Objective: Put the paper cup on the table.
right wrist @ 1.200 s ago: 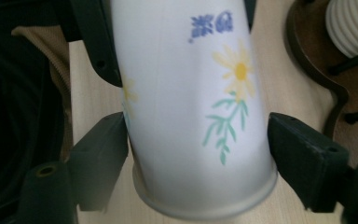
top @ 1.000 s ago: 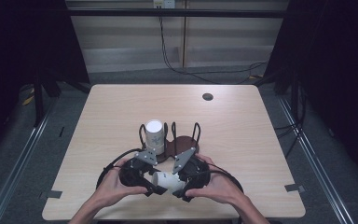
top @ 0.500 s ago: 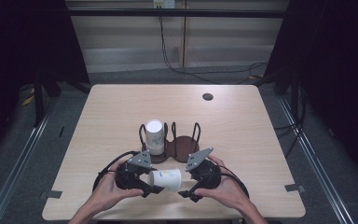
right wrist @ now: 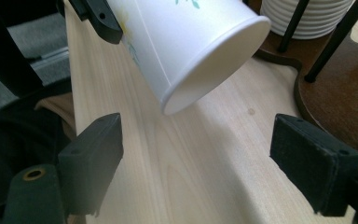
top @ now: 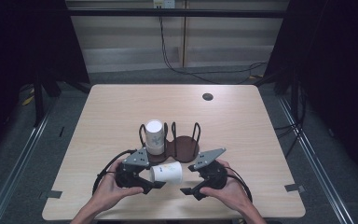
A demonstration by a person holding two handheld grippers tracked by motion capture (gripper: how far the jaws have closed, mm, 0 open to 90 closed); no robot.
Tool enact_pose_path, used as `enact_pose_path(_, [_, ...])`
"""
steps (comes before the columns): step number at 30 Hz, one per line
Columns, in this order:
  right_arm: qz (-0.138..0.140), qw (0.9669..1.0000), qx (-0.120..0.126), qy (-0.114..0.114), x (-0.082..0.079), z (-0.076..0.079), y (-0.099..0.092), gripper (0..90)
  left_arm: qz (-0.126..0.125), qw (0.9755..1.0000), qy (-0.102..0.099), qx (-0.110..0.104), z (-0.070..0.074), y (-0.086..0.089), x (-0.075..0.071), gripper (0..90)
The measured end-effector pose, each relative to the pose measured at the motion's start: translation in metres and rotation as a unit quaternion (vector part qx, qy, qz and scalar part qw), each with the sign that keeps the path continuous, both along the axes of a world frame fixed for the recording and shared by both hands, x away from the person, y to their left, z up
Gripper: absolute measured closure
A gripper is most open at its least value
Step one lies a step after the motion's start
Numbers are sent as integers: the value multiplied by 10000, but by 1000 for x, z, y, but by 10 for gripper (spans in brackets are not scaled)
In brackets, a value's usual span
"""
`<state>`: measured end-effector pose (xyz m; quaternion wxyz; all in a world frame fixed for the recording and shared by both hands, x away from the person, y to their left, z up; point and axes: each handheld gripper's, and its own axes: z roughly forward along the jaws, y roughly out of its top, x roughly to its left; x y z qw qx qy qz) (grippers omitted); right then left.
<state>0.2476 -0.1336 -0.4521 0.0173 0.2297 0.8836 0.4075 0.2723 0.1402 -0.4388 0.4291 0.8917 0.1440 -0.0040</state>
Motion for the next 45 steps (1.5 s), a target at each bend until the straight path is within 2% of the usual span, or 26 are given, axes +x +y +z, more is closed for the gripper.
enact_pose_path(3, [16,9999,127,52,0,-1,-3,164,44,9998,34,-184,-2,3,1,365])
enact_pose_path(5, [-17,9998,177,35,-1,0,-3,164,122,9998,-43,-182,-2,5,1,365])
enact_pose_path(6, [-30,9997,234,27,-1,0,-3,164,148,9995,-29,-267,-3,5,1,364])
enact_pose_path(12, [-184,9977,649,-18,0,4,-8,167,98,9981,-45,-613,-1,7,1,365])
enact_pose_path(16, [-226,9966,786,-32,0,5,-11,165,-3,9970,12,-769,-4,6,1,364])
enact_pose_path(19, [-290,9968,743,-103,0,5,-11,154,-49,9965,-3,-830,-5,5,0,364])
enact_pose_path(25, [-297,9954,902,-121,0,7,-13,148,-110,9956,-19,-933,-6,5,-1,364])
enact_pose_path(31, [-153,9945,1028,-151,0,7,-13,135,-145,9945,14,-1039,-8,4,-1,365])
enact_pose_path(40, [-70,9914,1300,-148,-1,11,-14,136,-394,9918,3,-1217,-5,0,-6,366])
enact_pose_path(45, [-56,9904,1375,-87,0,11,-14,143,-505,9910,-32,-1236,-4,-3,-8,367])
